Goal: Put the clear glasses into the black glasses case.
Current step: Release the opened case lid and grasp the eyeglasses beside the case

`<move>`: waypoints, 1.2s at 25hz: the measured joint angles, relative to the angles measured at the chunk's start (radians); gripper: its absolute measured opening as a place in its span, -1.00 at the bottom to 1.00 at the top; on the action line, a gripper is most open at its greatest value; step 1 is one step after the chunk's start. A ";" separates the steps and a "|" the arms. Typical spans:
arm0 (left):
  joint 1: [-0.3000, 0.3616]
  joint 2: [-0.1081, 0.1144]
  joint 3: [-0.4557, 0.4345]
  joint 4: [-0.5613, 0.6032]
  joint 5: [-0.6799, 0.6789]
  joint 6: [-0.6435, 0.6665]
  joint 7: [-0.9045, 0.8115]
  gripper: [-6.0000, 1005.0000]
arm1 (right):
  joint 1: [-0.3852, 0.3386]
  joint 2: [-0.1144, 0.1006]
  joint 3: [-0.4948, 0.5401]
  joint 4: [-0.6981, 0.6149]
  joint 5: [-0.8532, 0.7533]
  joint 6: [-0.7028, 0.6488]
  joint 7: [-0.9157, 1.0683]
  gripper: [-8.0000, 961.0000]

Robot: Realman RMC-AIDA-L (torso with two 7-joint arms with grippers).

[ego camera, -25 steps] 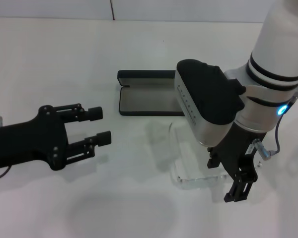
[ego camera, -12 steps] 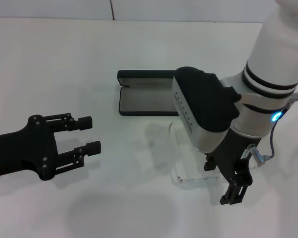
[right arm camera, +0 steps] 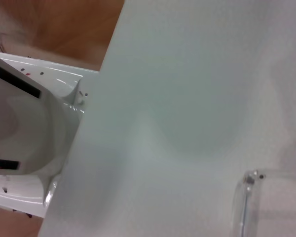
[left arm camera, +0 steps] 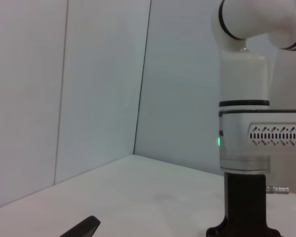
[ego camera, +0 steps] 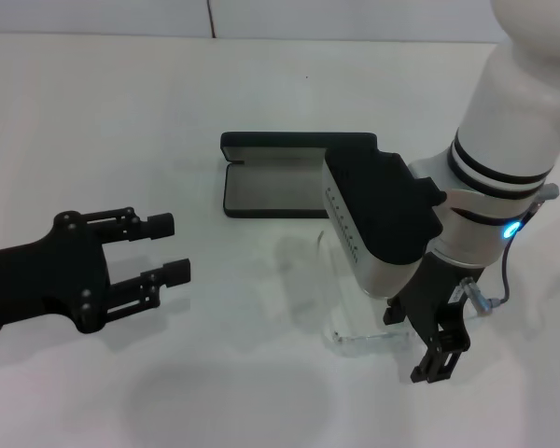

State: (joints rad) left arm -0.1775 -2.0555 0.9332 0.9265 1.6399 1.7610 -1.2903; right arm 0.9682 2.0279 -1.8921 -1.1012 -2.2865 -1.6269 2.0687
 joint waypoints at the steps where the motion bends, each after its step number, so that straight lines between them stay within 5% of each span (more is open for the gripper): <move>1: -0.001 -0.001 -0.002 0.000 0.000 0.000 0.000 0.07 | 0.000 0.000 -0.001 0.000 -0.003 0.000 -0.001 0.54; 4: -0.002 -0.003 -0.010 0.000 0.000 -0.001 0.001 0.07 | 0.000 0.000 -0.002 0.006 -0.014 0.004 -0.001 0.53; 9: -0.003 -0.004 -0.011 0.000 0.000 -0.001 0.001 0.07 | 0.005 0.000 -0.003 0.023 -0.022 0.009 -0.002 0.10; 23: -0.005 -0.006 -0.014 0.000 0.000 -0.002 0.016 0.07 | -0.004 0.000 -0.024 0.002 -0.023 0.025 -0.005 -0.24; 28: -0.003 -0.006 -0.014 0.000 -0.002 -0.002 0.017 0.07 | -0.009 0.000 -0.032 -0.006 -0.042 0.031 -0.006 -0.68; 30: -0.002 -0.006 -0.022 0.000 -0.003 -0.002 0.017 0.07 | -0.016 0.000 -0.031 -0.017 -0.051 0.032 -0.005 -0.70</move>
State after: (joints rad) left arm -0.1797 -2.0618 0.9113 0.9265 1.6373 1.7594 -1.2730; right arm 0.9520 2.0279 -1.9228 -1.1181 -2.3371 -1.5952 2.0634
